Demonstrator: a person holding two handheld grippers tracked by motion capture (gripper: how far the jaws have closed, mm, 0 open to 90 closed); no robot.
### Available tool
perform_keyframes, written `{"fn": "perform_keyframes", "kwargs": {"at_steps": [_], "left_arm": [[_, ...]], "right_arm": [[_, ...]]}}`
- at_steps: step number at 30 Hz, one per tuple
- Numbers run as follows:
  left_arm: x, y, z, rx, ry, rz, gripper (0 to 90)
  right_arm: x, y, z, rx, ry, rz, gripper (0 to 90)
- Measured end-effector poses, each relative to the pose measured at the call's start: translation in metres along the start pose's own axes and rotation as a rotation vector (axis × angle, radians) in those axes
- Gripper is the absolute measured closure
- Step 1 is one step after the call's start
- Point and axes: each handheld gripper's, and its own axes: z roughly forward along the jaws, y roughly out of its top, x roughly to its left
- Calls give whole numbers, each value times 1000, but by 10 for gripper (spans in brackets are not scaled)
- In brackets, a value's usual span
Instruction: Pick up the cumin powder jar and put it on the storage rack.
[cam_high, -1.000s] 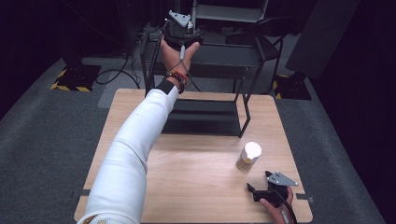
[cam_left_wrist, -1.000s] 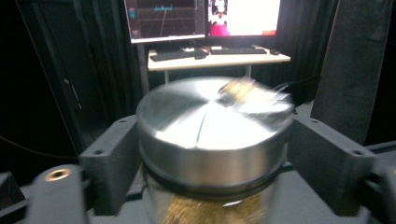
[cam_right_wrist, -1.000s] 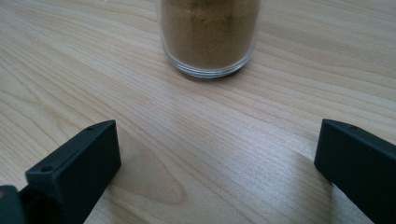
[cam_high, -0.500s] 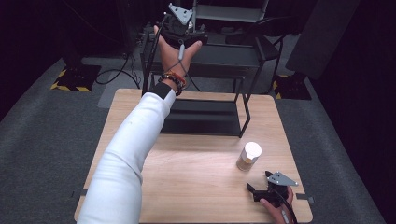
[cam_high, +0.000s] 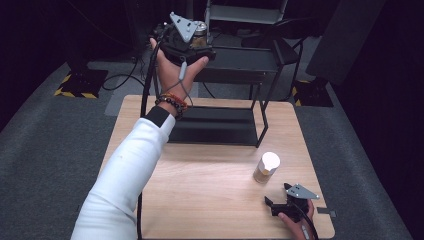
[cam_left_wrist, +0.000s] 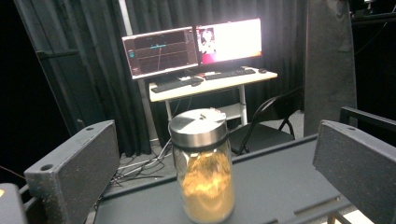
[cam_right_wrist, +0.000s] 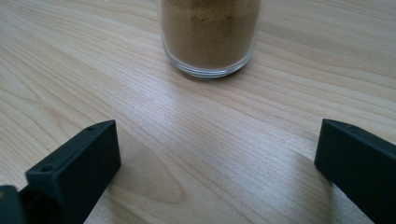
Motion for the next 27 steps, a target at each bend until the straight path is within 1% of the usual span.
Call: {"fn": "perform_keyframes", "kwargs": {"at_steps": [2,8,9,10,12,13,15,17,19,20,21,23,24,25,27], "left_arm": [[0,-3,-8,4,-2,2,0],[-1,-19,-30,3,-8,-22,1],[-3,-22,-35,6,-6,-10,1],[-3,-22,-35,6,-6,-10,1],[-3,-27,-40,2,-5,-13,1],[-4,-30,-44,2,1,-6,0],[-5,-39,-54,11,-6,-12,0],[-4,-42,-57,12,-9,-14,0],[-6,-51,-65,13,1,-13,0],[-5,-56,-68,12,-3,-22,0],[-5,-60,-70,17,-5,-24,0],[-7,-69,-75,32,-5,-15,0],[-7,-69,-75,32,-5,-15,2],[-7,-76,-80,40,-5,-19,2],[-7,-86,-84,47,-3,-28,2]], "right_arm": [[0,0,0,0,0,0,0],[0,0,0,0,0,0,0],[0,0,0,0,0,0,0],[0,0,0,0,0,0,0],[0,0,0,1,0,0,0],[0,0,0,0,0,0,0],[0,0,0,0,0,0,0],[0,0,0,0,0,0,0],[0,0,0,0,0,-1,0],[0,0,0,-1,0,0,0],[0,0,0,-1,0,0,0],[0,0,0,0,0,0,0],[0,0,0,-1,0,0,0],[0,0,0,0,0,0,0],[0,0,0,0,0,-1,0]]}}
